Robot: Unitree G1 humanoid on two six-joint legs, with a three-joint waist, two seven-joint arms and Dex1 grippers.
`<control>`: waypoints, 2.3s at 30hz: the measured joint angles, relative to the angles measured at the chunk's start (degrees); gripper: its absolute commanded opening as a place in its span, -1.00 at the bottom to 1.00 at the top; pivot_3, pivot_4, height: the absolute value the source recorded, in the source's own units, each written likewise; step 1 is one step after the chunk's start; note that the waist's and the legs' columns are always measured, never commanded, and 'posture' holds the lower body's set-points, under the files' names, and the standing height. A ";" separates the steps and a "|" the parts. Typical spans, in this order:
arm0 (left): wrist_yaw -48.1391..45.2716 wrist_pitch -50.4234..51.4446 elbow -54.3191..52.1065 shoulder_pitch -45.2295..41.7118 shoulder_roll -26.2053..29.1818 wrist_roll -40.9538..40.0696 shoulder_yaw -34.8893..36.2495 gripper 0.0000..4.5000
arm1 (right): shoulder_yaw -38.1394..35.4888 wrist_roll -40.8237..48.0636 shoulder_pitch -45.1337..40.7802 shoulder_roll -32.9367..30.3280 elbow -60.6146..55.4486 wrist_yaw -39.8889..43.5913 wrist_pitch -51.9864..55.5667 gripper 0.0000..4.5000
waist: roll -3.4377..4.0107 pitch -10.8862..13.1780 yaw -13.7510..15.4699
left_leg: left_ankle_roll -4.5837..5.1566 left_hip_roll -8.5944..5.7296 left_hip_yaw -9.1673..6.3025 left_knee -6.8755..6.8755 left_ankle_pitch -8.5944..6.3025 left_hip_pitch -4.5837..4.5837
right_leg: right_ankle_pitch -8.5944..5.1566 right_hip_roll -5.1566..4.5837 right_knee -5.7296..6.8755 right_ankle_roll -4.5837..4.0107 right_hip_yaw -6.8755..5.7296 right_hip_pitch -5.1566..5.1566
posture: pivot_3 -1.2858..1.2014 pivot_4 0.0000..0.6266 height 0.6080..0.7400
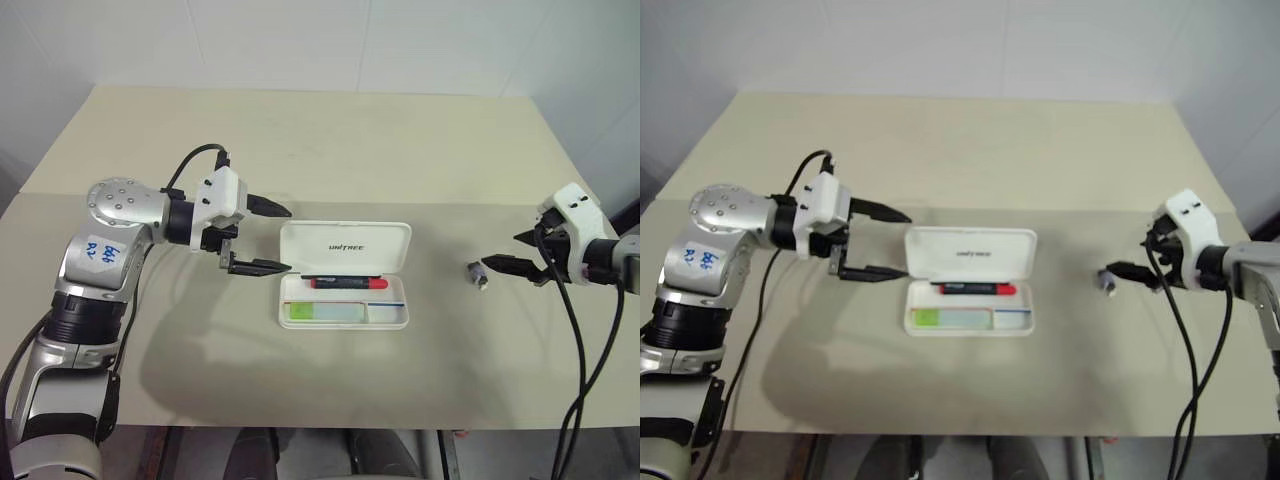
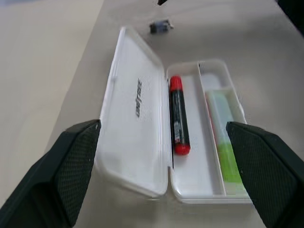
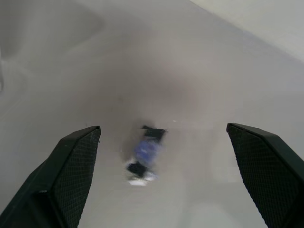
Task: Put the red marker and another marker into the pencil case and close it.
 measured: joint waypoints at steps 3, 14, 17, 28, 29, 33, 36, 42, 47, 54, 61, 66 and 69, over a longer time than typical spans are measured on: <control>1.22 1.34 -2.98 1.87 0.66 -0.65 1.53 0.99 | 0.16 0.55 -0.69 1.98 -0.20 -2.88 7.33 1.00 | 0.01 0.00 0.26 | 0.01 -0.02 0.03 0.02 -0.01 -0.04 | 0.00 -0.04 -0.02 0.00 0.01 -0.02 | 0.03 -0.52 1.00; 4.63 3.59 -7.40 4.15 0.66 -1.48 2.06 0.99 | 0.60 0.02 -0.36 4.47 -3.03 -7.86 13.92 1.00 | 0.01 0.00 0.24 | 0.01 -0.02 0.06 0.02 -0.01 -0.02 | 0.01 0.00 -0.02 0.02 0.03 -0.03 | 0.03 -0.52 1.00; 4.94 3.93 -7.63 4.18 0.67 -1.55 2.06 0.99 | 1.08 -1.04 -0.32 6.16 -2.02 -9.18 12.45 1.00 | 0.01 0.00 -0.03 | 0.01 -0.02 0.05 -0.01 -0.01 -0.02 | 0.01 0.01 -0.03 0.02 0.03 -0.03 | 0.03 -0.52 1.00; 5.94 4.77 -8.89 4.96 0.68 -2.49 2.08 1.00 | 1.44 -5.18 -1.86 10.76 1.90 -13.03 6.80 -0.21 | -0.06 -0.02 -1.10 | 0.06 -0.02 0.07 0.13 0.06 0.07 | 0.28 0.01 -0.11 0.12 0.05 0.11 | 0.03 -0.52 1.00; 5.98 4.79 -9.07 5.15 0.68 -2.53 2.08 1.00 | 1.44 -5.20 -1.91 10.93 1.88 -13.07 6.76 -0.35 | -0.06 -0.03 -1.19 | 0.06 -0.02 0.06 0.11 0.07 0.08 | 0.29 0.02 -0.11 0.12 0.05 0.12 | 0.03 -0.52 1.00; 6.32 5.11 -9.44 5.46 0.72 -2.66 2.08 1.00 | 1.43 -5.22 -1.75 11.23 1.25 -13.09 6.61 -0.85 | -0.06 -0.03 -1.30 | 0.07 -0.02 0.06 0.10 0.07 0.07 | 0.30 0.02 -0.12 0.13 0.05 0.12 | 0.03 -0.52 1.00; 6.59 5.14 -9.45 5.52 0.91 -2.67 2.08 1.00 | 1.61 -5.32 -1.21 11.02 1.15 -12.64 5.19 -0.85 | -0.08 -0.03 -1.34 | 0.07 -0.02 0.06 0.08 0.07 0.06 | 0.31 0.02 -0.17 0.14 0.05 0.12 | 0.03 -0.52 1.00; 6.32 5.06 -9.42 5.55 1.69 -2.74 2.07 1.00 | 5.33 -7.58 1.03 6.19 2.70 -3.26 -9.62 -0.85 | 0.00 0.03 -1.49 | 0.07 -0.03 0.08 -0.02 0.07 0.04 | 0.32 0.02 -0.26 0.17 0.07 0.10 | 0.03 -0.52 1.00; 4.95 4.42 -9.17 5.91 2.48 -2.75 2.06 1.00 | 8.50 -9.83 0.24 1.03 4.71 10.39 -26.01 -0.85 | 0.06 0.07 -1.48 | 0.08 -0.02 0.09 -0.09 0.04 0.02 | 0.29 0.02 -0.34 0.17 0.06 0.09 | 0.03 -0.52 1.00; 4.16 3.42 -8.47 8.01 2.98 -2.73 2.01 1.00 | 14.02 -12.70 -5.91 0.35 6.92 25.16 -38.92 -0.85 | 0.09 0.10 -1.51 | 0.08 -0.01 0.09 -0.04 0.04 0.03 | 0.28 -0.01 -0.30 0.16 0.05 0.09 | 0.03 -0.52 1.00; 4.40 3.28 -9.86 11.04 3.31 -2.76 2.10 1.00 | 18.19 -13.90 -8.78 3.90 6.34 31.59 -42.28 -0.85 | 0.07 0.12 -1.28 | 0.08 0.01 0.08 -0.04 0.04 0.03 | 0.26 -0.02 -0.29 0.12 0.04 0.09 | 0.03 -0.52 1.00; 4.59 3.45 -12.65 13.67 3.34 -4.20 2.51 1.00 | 20.32 -15.32 -8.63 4.84 6.27 33.82 -45.64 -0.85 | 0.07 0.13 -0.85 | 0.08 0.01 0.09 -0.02 0.04 0.03 | 0.26 -0.03 -0.28 0.11 0.04 0.09 | 0.03 -0.52 1.00; 4.68 3.50 -14.54 15.66 3.51 -5.04 2.85 1.00 | 20.47 -15.34 -8.10 4.97 5.82 34.60 -46.11 -0.85 | 0.07 0.13 -0.74 | 0.07 0.02 0.09 -0.02 0.04 0.04 | 0.25 -0.03 -0.26 0.10 0.04 0.09 | 0.03 -0.52 1.00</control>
